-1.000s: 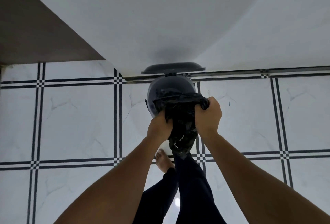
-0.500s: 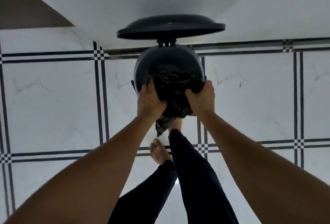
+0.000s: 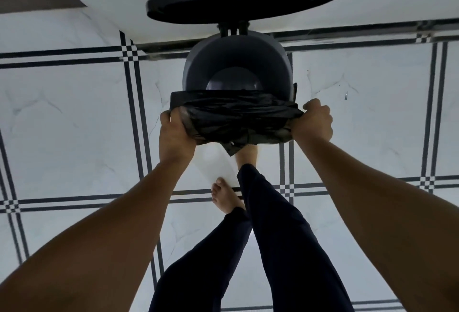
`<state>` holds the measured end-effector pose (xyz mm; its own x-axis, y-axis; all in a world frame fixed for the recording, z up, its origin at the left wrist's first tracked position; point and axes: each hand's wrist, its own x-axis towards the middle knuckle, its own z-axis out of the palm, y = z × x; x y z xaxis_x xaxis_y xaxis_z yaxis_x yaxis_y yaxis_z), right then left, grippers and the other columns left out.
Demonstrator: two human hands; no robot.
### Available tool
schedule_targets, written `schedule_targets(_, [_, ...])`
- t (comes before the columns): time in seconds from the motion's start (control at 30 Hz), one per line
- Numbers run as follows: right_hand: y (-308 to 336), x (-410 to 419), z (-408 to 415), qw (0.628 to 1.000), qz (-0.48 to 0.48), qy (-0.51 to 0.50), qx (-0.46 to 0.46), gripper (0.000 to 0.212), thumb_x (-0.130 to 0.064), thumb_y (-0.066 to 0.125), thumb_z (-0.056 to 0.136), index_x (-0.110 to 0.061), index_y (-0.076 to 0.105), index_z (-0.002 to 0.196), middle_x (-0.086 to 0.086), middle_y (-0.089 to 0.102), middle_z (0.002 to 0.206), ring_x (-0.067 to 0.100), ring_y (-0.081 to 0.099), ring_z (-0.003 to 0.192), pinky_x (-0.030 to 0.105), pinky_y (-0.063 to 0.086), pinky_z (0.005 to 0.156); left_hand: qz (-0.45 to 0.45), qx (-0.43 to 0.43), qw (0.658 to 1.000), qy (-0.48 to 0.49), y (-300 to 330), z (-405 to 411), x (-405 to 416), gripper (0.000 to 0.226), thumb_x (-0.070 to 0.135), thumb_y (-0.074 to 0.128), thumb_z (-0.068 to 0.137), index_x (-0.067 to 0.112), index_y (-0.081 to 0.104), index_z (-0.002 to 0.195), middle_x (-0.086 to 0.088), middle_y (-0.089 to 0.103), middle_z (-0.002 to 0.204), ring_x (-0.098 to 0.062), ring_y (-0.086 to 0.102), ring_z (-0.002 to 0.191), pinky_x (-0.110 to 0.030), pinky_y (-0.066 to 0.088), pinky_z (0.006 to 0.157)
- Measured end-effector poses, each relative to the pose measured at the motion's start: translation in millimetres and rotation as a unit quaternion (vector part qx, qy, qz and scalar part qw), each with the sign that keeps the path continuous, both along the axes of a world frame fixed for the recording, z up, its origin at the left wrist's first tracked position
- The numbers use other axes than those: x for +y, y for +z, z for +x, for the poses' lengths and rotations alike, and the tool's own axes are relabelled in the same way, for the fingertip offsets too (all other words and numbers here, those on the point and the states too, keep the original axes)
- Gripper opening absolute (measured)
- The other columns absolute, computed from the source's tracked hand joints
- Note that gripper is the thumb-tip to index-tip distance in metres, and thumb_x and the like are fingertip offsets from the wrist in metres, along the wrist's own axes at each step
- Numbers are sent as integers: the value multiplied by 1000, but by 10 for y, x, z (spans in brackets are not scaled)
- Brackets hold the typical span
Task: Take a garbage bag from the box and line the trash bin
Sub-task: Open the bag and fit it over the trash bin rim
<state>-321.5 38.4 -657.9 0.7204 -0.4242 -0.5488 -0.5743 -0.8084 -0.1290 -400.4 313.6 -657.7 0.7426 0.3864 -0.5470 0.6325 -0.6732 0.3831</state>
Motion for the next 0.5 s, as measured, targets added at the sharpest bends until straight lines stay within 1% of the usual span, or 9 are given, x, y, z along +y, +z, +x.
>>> schedule_targets(0.07, [-52, -32, 15, 998, 11, -46, 47, 33, -14, 52, 86, -10, 53, 119, 14, 54, 120, 37, 56, 109, 46, 51, 89, -1, 25, 1000, 15, -50, -65, 47, 69, -2, 73, 86, 11, 45, 148, -19, 48, 139, -42, 63, 112, -50, 58, 95])
schedule_targets(0.13, [-69, -68, 3, 987, 60, -125, 79, 23, -19, 53, 84, -9, 56, 105, 11, 59, 107, 30, 61, 89, 40, 55, 79, -2, 48, 999, 23, -69, -111, 89, 68, 1, 71, 87, 15, 43, 148, -18, 51, 132, -41, 62, 109, -50, 58, 89])
schedule_targets(0.2, [-78, -71, 3, 961, 126, -230, 93, 7, -14, 55, 88, -13, 53, 82, 8, 58, 98, 18, 54, 69, 33, 53, 67, 4, 68, 997, 33, -71, -130, 109, 68, 5, 67, 90, 19, 41, 150, -16, 55, 129, -40, 63, 107, -48, 55, 85])
schedule_targets(0.23, [-98, -57, 0, 937, 157, -296, 94, 16, -10, 52, 92, -14, 50, 77, 8, 58, 97, 16, 51, 65, 30, 53, 62, 4, 71, 997, 38, -70, -134, 112, 69, 5, 66, 90, 20, 39, 152, -16, 58, 128, -40, 63, 108, -49, 55, 86])
schedule_targets(0.27, [-93, -40, 2, 906, 192, -365, 93, 20, -6, 45, 96, -12, 50, 78, 7, 58, 95, 16, 51, 64, 27, 53, 54, 1, 73, 996, 43, -72, -138, 111, 70, 5, 64, 91, 21, 38, 154, -16, 62, 129, -40, 64, 111, -50, 56, 90])
schedule_targets(0.33, [-86, 3, 8, 829, 269, -486, 68, 17, -4, 37, 102, -8, 53, 98, 5, 58, 96, 16, 60, 61, 20, 50, 39, -12, 86, 994, 66, -91, -143, 88, 74, 3, 63, 91, 23, 34, 157, -16, 66, 128, -41, 65, 113, -51, 58, 96])
schedule_targets(0.37, [-72, 55, 12, 815, 291, -499, 56, 13, -3, 39, 102, -9, 48, 109, 7, 57, 101, 16, 63, 62, 20, 51, 39, -28, 93, 991, 90, -110, -145, 82, 76, 2, 61, 92, 26, 33, 158, -16, 68, 126, -41, 67, 109, -52, 61, 93])
schedule_targets(0.4, [-76, 82, -3, 819, 298, -488, 50, 17, -1, 40, 102, -9, 44, 116, 9, 55, 108, 17, 65, 67, 22, 53, 42, -50, 100, 986, 124, -132, -141, 71, 76, 0, 57, 92, 30, 34, 157, -15, 70, 123, -40, 70, 101, -53, 64, 87])
schedule_targets(0.5, [-88, 114, 36, 800, 275, -534, 19, 30, -7, 32, 105, -3, 51, 127, 11, 54, 117, 29, 64, 105, 29, 59, 56, -133, 79, 957, 244, -186, -104, 33, 65, -9, 46, 92, 32, 51, 142, -15, 72, 112, -30, 70, 69, -42, 67, 60])
